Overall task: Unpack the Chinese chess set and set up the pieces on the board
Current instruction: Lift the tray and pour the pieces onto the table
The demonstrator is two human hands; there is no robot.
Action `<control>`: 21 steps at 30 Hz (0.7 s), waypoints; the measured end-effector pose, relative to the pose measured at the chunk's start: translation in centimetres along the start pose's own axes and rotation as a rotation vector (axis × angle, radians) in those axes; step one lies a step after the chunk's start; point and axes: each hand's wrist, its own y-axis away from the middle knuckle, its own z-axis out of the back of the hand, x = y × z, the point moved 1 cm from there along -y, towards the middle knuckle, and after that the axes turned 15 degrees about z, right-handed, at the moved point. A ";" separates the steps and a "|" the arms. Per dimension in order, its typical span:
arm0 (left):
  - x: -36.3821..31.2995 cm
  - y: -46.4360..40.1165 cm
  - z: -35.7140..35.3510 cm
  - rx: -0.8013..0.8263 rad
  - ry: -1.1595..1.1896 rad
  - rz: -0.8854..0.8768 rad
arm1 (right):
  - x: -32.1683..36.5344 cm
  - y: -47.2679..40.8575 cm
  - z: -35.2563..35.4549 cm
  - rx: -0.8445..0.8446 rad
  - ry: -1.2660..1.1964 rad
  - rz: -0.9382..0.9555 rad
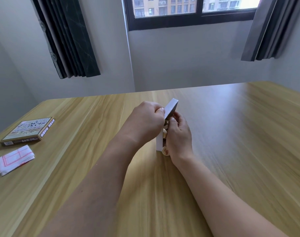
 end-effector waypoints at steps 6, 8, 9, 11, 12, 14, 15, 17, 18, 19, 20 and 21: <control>0.0 0.1 0.4 -0.015 -0.029 0.009 | 0.1 0.3 -0.4 0.039 0.092 0.087; 0.0 0.1 0.5 -0.018 -0.035 0.017 | 0.1 0.4 -0.5 0.043 0.115 0.109; -0.1 0.1 0.5 -0.020 -0.039 0.021 | 0.1 0.4 -0.4 0.043 0.123 0.108; -0.1 0.2 0.6 -0.028 -0.052 0.030 | 0.1 0.3 -0.5 0.053 0.136 0.104; -0.1 0.1 0.7 -0.031 -0.061 0.036 | 0.1 0.3 -0.4 0.059 0.146 0.110; 0.0 0.0 0.9 -0.032 -0.076 0.059 | 0.0 0.3 -0.5 0.073 0.175 0.116; 0.1 -0.1 1.0 -0.031 -0.081 0.074 | 0.0 0.3 -0.4 0.080 0.185 0.112; 0.3 -0.1 1.2 -0.030 -0.088 0.109 | 0.1 0.4 -0.5 0.094 0.198 0.107; 0.4 -0.1 1.2 -0.030 -0.089 0.121 | 0.2 0.5 -0.4 0.099 0.205 0.110; 0.3 -0.1 1.3 -0.032 -0.094 0.129 | 0.2 0.5 -0.4 0.103 0.211 0.117; 0.3 -0.1 1.4 -0.037 -0.109 0.131 | 0.3 0.5 -0.4 0.109 0.216 0.122; 0.2 -0.1 1.4 -0.043 -0.132 0.132 | 0.4 0.6 -0.4 0.116 0.219 0.121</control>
